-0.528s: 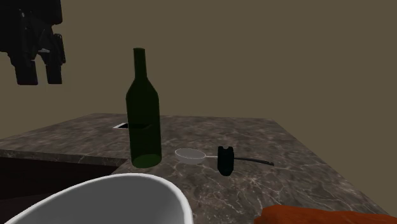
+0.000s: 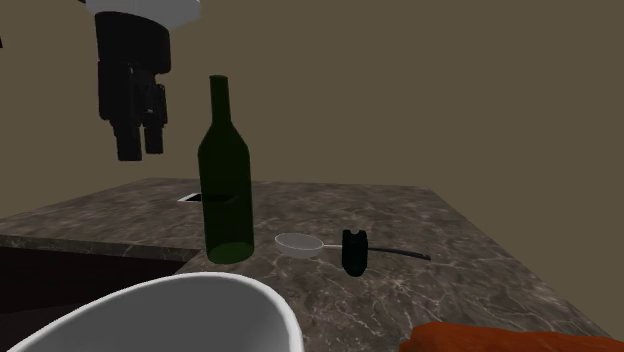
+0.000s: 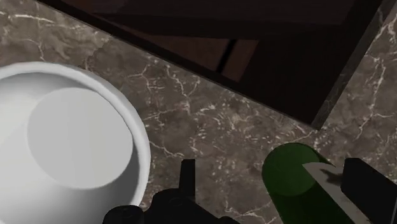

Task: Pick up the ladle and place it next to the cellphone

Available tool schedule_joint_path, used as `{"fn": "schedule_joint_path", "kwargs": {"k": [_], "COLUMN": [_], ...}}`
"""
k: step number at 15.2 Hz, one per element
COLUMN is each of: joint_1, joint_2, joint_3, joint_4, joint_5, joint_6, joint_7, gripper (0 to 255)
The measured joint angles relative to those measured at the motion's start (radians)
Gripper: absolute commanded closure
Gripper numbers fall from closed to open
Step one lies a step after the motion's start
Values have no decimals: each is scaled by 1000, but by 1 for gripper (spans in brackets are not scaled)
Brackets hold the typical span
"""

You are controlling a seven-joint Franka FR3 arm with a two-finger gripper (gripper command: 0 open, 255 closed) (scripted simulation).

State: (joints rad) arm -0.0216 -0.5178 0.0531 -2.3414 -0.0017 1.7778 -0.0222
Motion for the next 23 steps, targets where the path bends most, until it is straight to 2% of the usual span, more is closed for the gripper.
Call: {"fn": "schedule_joint_path", "kwargs": {"k": [9,15,21,23], "joint_1": [-11,-10,2,14], "joint_2": [353,601,845,948], "joint_3": [65,76,63,57], "joint_4": [199,378,621,740], "joint_5": [-11,-46,-77,-86], "joint_6": [163,194,182,162], "joint_7": [192,307,399,432], "gripper": [0,0,0,0]}}
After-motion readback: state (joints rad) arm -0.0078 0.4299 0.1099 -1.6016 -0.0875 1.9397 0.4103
